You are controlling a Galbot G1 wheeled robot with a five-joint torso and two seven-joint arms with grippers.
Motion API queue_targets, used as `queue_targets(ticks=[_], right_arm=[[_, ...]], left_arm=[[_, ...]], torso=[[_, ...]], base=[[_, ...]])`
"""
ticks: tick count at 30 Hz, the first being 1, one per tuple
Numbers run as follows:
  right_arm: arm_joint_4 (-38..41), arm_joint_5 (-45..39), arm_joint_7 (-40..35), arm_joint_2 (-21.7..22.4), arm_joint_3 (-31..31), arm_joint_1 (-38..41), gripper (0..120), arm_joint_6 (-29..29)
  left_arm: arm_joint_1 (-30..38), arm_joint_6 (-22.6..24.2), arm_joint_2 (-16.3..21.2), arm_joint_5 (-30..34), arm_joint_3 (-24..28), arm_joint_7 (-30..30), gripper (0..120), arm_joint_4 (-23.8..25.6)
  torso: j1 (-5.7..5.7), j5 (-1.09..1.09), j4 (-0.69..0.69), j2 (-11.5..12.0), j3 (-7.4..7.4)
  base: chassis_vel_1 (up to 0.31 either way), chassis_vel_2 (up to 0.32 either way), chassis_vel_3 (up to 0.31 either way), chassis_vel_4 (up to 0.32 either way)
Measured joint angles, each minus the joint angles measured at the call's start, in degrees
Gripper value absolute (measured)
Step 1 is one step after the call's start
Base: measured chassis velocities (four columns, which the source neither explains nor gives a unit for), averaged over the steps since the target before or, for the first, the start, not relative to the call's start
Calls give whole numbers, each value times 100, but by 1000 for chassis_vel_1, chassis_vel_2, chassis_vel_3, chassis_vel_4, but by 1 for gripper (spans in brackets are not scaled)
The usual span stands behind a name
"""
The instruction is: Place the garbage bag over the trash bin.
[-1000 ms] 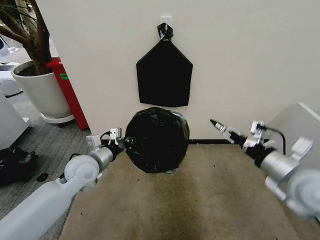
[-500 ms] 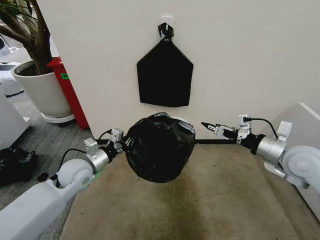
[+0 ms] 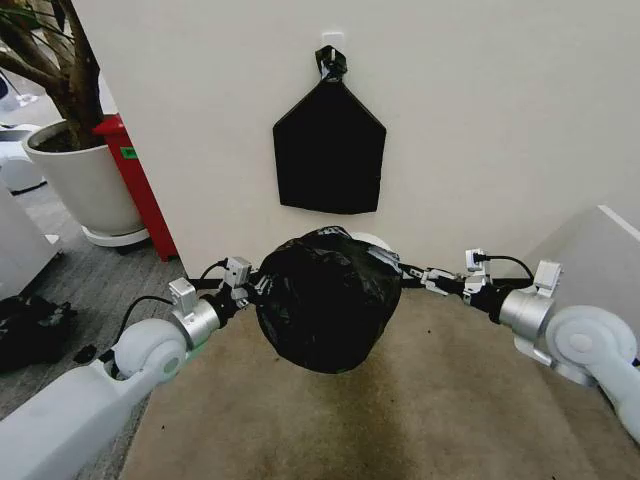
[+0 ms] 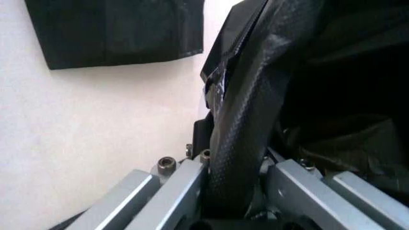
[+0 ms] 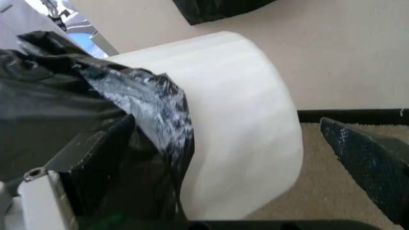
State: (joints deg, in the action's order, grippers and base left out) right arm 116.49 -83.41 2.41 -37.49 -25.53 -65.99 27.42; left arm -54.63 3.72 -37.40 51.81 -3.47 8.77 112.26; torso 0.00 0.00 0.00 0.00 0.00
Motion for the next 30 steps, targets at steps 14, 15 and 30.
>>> queue_targets(ticks=[14,15,30], right_arm=[[-382,136,-489,-233,330,477,100,0],[-438,162,-546,-250,343,512,100,0],[25,-41,-979,-243,48,304,100,-85]], left_arm=[[-211,-56,132,-24,-90,135,0,227],[-231,-58,139,-23,-91,146,0,240],[-222,315,1,737,-124,-399,0,210]], torso=[[0,0,0,0,0],[0,0,0,0,0],[0,0,0,0,0]], base=[[0,0,0,0],[0,0,0,0],[0,0,0,0]])
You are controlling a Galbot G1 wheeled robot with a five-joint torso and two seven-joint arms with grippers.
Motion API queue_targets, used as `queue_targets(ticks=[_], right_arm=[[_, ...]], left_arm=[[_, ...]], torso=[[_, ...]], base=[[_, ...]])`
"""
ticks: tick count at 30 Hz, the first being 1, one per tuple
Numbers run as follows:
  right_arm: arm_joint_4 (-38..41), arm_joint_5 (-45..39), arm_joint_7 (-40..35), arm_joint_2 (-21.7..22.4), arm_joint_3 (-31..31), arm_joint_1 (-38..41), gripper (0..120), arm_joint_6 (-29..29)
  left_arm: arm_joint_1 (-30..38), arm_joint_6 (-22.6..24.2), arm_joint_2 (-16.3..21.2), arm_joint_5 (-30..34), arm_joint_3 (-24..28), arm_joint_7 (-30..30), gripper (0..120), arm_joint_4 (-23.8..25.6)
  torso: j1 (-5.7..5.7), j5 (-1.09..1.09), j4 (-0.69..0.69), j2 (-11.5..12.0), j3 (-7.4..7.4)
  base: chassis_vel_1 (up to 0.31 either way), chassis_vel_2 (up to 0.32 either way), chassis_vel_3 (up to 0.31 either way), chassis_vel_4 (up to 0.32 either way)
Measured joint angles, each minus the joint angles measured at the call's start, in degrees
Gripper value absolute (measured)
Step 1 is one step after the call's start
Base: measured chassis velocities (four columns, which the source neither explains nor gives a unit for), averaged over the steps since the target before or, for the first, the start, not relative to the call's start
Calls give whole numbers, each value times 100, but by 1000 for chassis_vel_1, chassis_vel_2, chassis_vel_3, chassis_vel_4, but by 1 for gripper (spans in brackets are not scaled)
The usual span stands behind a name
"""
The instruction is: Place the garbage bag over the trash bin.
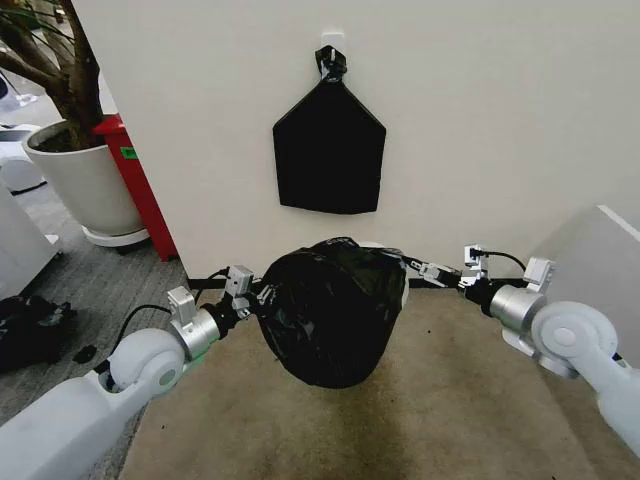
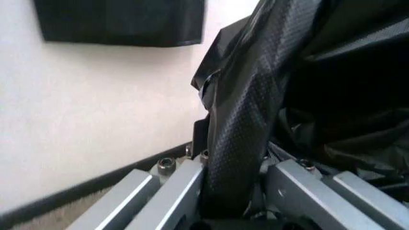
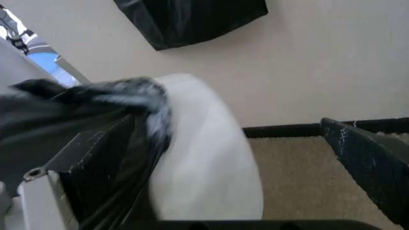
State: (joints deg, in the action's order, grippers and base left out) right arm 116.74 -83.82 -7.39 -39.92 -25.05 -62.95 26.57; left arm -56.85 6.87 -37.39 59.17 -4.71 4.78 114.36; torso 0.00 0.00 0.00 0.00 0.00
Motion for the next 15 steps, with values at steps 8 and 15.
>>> queue_targets(ticks=[8,15], right_arm=[[457,-135,-662,-71,-258,62,100,-81],[1738,413,-2050,-90,-16,465,100,-110]], left_arm=[[89,331,-242,1017,53,-1040,0,2],[276,865,-405,1506,351,-2438,0,88]], torso=[[0,0,0,0,-1],[0,-1,-1,0,0]], base=[[0,0,0,0],[0,0,0,0]])
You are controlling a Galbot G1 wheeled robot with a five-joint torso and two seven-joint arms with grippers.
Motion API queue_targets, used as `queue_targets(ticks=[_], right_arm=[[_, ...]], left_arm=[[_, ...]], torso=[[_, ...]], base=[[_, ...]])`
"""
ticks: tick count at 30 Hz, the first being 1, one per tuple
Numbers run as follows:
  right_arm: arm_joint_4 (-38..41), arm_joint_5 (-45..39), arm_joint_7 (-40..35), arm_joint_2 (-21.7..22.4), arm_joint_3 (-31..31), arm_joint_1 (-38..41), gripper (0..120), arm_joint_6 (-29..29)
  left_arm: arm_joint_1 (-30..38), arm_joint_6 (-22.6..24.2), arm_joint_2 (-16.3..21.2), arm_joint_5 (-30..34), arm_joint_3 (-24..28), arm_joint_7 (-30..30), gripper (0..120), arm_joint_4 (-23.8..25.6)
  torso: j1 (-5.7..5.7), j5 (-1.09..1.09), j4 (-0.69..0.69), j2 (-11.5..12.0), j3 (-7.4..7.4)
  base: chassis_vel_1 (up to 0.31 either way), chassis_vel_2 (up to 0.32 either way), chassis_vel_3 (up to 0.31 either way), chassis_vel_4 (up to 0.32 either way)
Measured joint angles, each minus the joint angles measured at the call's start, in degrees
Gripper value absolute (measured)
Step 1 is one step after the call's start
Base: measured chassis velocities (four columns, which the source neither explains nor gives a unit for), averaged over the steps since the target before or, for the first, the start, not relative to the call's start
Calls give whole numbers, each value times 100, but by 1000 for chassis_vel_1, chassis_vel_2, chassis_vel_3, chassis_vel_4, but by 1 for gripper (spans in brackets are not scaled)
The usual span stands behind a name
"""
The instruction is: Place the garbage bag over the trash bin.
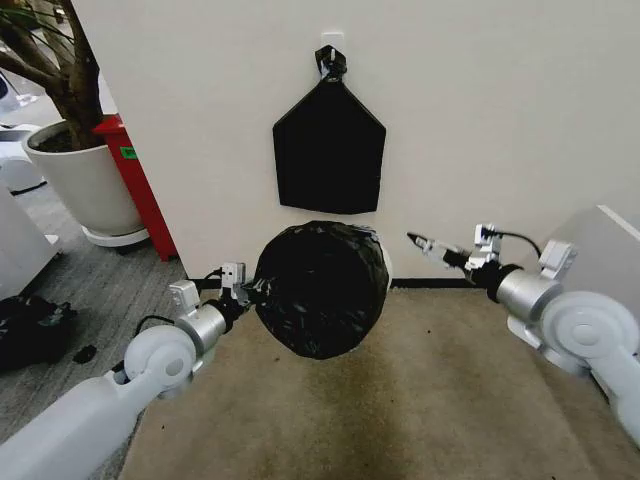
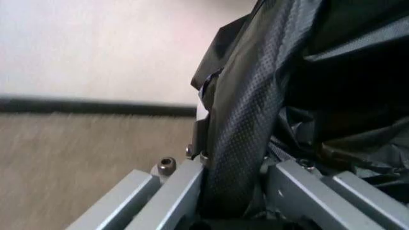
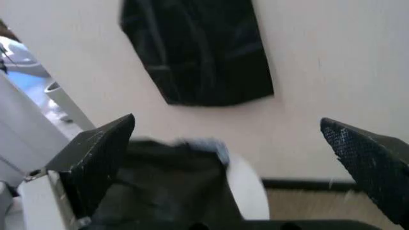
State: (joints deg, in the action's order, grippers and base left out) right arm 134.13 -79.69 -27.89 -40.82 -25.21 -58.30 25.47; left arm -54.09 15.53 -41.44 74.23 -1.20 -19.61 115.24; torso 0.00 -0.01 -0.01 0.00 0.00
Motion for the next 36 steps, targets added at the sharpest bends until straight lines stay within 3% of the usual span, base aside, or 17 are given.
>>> queue_targets(ticks=[5,8,11,15,16,18,19,23,25,31,36], right_arm=[[472,587,-222,-14,363,123,100,271],[658,965,-285,-8,1020,237,100,404],[658,1060,-427,-48,1522,463,97,467],[578,687,-1315,-288,2622,1331,84,574],[551,251,-1866,-435,3011,1708,77,584],[521,-396,-2628,-663,3442,2143,68,517],[521,-396,-2628,-663,3442,2143,68,517],[308,-1772,-4188,-1298,4079,2878,50,-48],[77,-2066,-4607,-1615,4245,3108,43,-300],[-769,-2181,-5367,-2378,4570,3449,23,-738],[-1291,-2071,-5677,-2707,4739,3495,5,-863]], left_arm=[[223,372,-80,514,225,-859,0,115],[586,530,-220,1259,406,-1828,0,210],[767,548,-272,1579,494,-2217,0,242],[1017,650,-329,2117,578,-2769,0,323],[1057,672,-330,2203,599,-2880,0,349],[1071,697,-330,2276,601,-2972,0,379],[1071,697,-330,2276,601,-2972,0,379],[1017,741,-326,2299,578,-3037,0,407],[988,760,-335,2278,565,-3034,0,407],[937,775,-372,2166,532,-2985,0,396],[889,788,-382,2079,488,-2945,0,389]], torso=[[0,0,0,0,0],[0,1,3,0,0],[0,1,3,0,0],[0,1,2,0,0],[0,1,1,0,0],[0,0,0,0,0],[0,0,0,0,0],[0,-2,0,0,-1],[0,0,0,0,0],[0,-1,0,0,0],[0,-2,1,0,0]], base=[[0,0,0,0],[0,0,0,0],[0,0,0,0],[0,0,0,0],[0,0,0,0],[0,0,0,0],[0,0,0,0],[0,0,0,0],[0,0,0,0],[0,0,0,0],[0,0,0,0]])
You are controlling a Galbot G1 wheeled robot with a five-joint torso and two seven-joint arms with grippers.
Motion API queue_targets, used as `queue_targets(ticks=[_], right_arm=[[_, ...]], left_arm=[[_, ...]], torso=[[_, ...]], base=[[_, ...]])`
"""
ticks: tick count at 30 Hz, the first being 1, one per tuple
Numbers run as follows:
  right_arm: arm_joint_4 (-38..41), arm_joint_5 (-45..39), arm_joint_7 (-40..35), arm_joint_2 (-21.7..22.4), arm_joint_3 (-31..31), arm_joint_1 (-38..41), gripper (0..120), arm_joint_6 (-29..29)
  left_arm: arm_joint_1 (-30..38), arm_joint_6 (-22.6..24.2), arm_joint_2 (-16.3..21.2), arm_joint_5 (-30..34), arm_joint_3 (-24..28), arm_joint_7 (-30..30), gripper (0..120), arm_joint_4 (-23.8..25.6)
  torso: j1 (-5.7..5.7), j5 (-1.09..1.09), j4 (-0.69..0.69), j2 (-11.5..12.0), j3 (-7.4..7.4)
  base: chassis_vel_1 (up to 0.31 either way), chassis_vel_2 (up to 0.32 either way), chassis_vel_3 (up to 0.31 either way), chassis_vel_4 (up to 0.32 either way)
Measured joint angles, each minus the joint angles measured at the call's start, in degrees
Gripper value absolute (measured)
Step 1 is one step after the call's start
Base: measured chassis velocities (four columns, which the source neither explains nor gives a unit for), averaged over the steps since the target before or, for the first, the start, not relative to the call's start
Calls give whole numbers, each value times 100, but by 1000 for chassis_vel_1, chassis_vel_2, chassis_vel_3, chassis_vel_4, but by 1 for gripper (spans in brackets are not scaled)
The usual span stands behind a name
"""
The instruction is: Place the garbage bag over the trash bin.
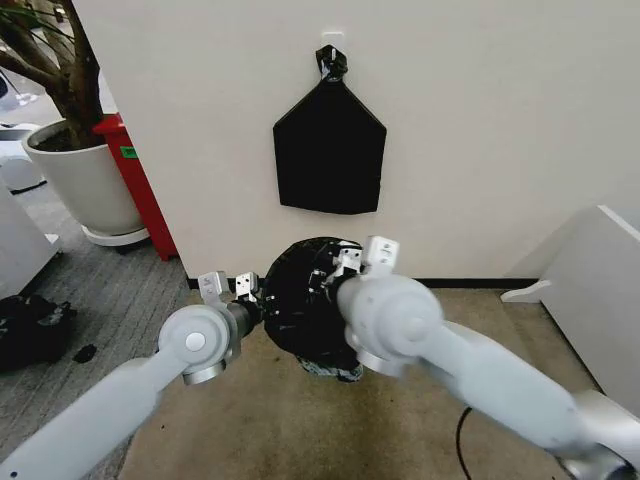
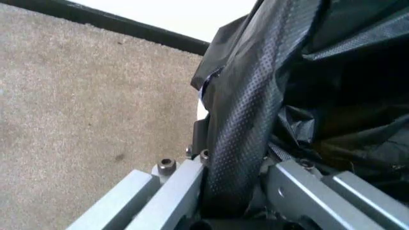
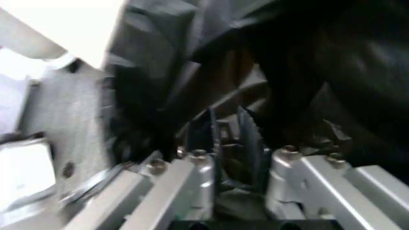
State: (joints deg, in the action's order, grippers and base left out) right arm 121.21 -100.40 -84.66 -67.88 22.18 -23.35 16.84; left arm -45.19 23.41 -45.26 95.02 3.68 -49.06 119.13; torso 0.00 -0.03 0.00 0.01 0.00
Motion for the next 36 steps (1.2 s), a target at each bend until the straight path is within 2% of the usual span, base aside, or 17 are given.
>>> queue_targets(ticks=[2,7,11,20,27,36], right_arm=[[-206,99,-104,-112,63,-2,0,-52],[-567,450,-143,-315,164,-49,0,-84],[-994,739,-225,-651,277,-95,0,-151],[-1932,1183,-266,-1202,308,-200,0,-202],[-2598,1435,-129,-1452,80,-301,0,-131],[-2894,1521,33,-1597,-88,-471,0,-117]], left_arm=[[-31,8,-1,-68,-19,21,0,3],[-83,21,0,-287,-33,81,0,10],[-97,28,-5,-542,-31,149,0,21],[-103,19,-41,-620,-34,171,0,139],[-238,10,13,-596,-172,210,0,374],[-261,10,20,-467,-266,212,0,465]], torso=[[0,0,1,0,0],[0,0,0,0,0],[0,2,0,0,0],[0,2,0,0,0],[0,3,0,0,1],[0,3,0,0,1]], base=[[0,0,0,0],[0,0,0,0],[0,0,0,0],[0,0,0,0],[0,0,0,0],[0,0,0,0]])
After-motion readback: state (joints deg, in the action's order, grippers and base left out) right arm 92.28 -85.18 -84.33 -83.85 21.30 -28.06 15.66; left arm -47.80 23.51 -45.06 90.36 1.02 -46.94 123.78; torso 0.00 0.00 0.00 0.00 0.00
